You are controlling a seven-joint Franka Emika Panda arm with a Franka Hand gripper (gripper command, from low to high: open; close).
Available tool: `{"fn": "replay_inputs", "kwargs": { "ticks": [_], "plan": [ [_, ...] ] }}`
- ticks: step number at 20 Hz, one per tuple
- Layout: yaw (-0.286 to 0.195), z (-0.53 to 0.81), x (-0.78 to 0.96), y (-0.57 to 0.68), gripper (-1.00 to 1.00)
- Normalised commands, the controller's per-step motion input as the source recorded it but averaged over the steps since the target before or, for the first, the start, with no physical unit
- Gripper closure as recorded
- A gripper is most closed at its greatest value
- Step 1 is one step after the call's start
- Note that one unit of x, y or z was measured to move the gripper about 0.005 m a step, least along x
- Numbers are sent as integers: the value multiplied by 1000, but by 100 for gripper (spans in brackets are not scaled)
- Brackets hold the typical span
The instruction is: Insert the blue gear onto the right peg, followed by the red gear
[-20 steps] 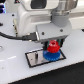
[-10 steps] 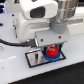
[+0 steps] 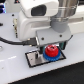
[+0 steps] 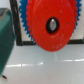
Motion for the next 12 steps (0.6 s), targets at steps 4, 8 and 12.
{"fn": "replay_inputs", "kwargs": {
  "ticks": [4,8,12],
  "plan": [
    [0,462,8,9,-100],
    [0,1,2,-2,-100],
    [0,-3,0,-2,-100]
  ]
}}
